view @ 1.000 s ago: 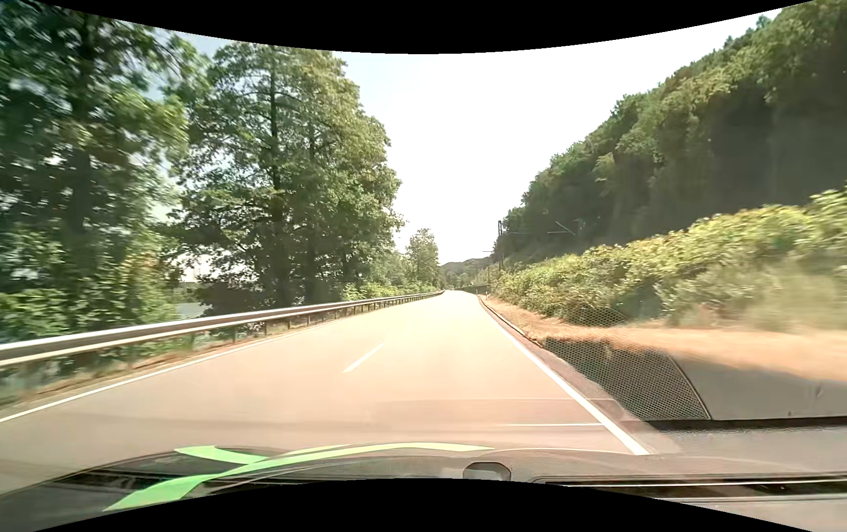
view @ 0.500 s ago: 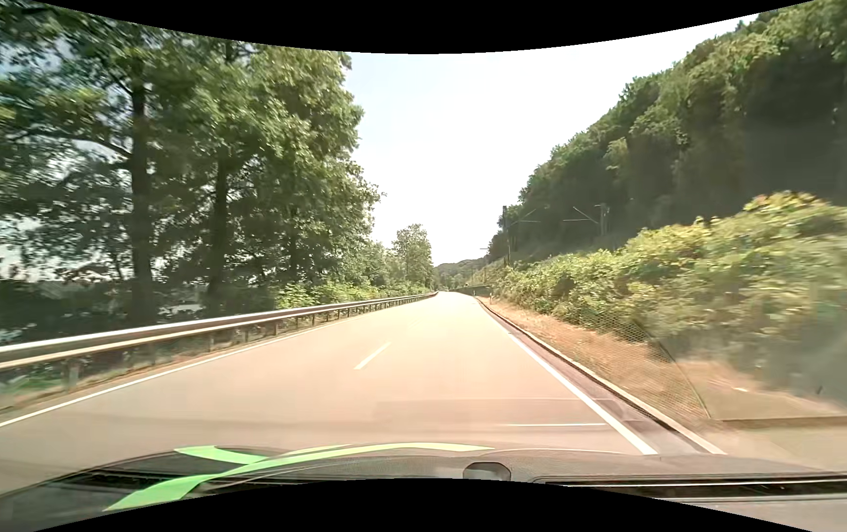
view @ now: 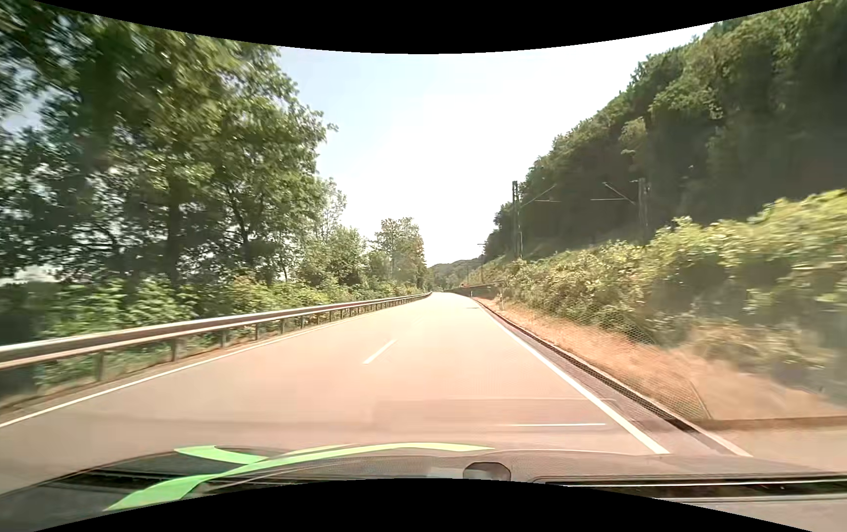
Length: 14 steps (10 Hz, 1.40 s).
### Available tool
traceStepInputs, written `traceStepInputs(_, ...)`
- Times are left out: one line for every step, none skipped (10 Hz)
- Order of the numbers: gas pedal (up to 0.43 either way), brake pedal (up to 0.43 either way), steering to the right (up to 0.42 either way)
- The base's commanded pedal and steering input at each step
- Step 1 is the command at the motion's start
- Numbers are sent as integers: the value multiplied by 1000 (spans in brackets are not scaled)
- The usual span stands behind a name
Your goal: Follow the waypoints while adhering to traffic rules and regulations
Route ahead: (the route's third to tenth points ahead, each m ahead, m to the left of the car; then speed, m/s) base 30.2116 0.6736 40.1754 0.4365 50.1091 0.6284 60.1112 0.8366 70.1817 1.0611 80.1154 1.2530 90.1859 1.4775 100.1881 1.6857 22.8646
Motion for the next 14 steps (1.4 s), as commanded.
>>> traceStepInputs(197,0,4)
traceStepInputs(197,0,4)
traceStepInputs(189,0,4)
traceStepInputs(169,0,4)
traceStepInputs(169,0,4)
traceStepInputs(169,0,4)
traceStepInputs(169,0,4)
traceStepInputs(169,0,4)
traceStepInputs(150,0,3)
traceStepInputs(150,0,0)
traceStepInputs(150,0,-1)
traceStepInputs(150,0,-1)
traceStepInputs(150,0,-1)
traceStepInputs(157,0,-1)
